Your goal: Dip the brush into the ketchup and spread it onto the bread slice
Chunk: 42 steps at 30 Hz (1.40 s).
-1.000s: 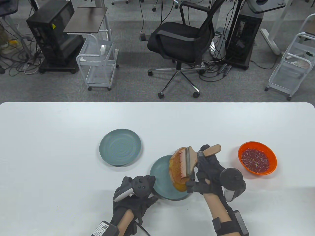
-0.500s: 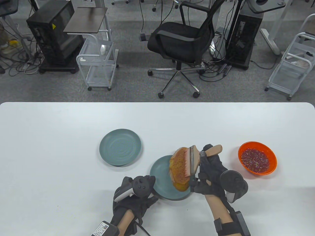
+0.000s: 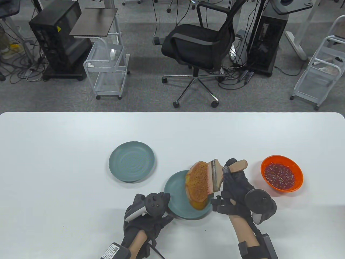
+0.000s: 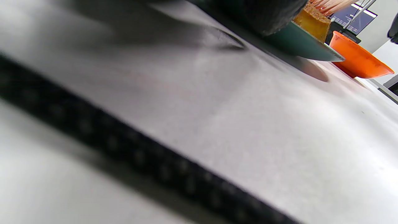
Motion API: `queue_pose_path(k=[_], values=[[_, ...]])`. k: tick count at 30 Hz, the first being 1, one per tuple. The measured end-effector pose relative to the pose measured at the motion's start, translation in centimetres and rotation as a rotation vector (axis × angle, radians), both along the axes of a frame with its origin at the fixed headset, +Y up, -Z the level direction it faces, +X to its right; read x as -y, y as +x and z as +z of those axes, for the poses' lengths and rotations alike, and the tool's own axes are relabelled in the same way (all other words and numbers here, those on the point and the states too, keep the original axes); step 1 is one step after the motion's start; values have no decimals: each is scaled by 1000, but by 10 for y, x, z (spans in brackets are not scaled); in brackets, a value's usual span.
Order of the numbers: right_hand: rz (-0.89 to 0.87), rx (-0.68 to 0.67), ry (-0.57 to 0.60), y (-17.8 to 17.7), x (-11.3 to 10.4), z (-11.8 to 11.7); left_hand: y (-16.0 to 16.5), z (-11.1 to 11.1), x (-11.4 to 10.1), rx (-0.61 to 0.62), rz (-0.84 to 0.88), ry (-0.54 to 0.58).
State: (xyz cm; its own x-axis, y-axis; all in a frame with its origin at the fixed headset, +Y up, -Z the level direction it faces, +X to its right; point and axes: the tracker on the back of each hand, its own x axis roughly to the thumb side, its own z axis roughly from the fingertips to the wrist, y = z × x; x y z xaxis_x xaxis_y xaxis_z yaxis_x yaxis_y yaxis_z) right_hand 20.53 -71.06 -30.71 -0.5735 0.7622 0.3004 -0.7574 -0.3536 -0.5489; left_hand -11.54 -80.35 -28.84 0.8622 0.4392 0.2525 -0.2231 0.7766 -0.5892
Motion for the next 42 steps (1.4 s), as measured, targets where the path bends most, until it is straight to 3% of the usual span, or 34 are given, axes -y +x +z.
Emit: queue_pose_path(k=[6,14,20,23,28,32,35,37,39,42], values=[[-247,-216,-199,-22,27,-8,0,0,0,-1,2,-1],[-6,-13,-26,10,0,1,-1,0,0,-1,2,-1],[-390,-159,-193,-15,31,-10,-1,0,0,0,2,-1],[-271,-153,-212,-21,33,-13,-1,0,0,0,4,-1],[-110,8,-78,6,14,-7,0,0,0,0,2,-2],[-187,-5,-82,5,14,-6,0,0,0,0,1,-2],[-407,-173,-232,-16,28,-11,0,0,0,0,1,-1],[-483,-192,-286,-26,37,-11,0,0,0,0,1,-1],[-439,-158,-279,-24,36,-11,0,0,0,0,3,-2],[-293,-67,-178,-5,25,-12,0,0,0,-1,4,-1]])
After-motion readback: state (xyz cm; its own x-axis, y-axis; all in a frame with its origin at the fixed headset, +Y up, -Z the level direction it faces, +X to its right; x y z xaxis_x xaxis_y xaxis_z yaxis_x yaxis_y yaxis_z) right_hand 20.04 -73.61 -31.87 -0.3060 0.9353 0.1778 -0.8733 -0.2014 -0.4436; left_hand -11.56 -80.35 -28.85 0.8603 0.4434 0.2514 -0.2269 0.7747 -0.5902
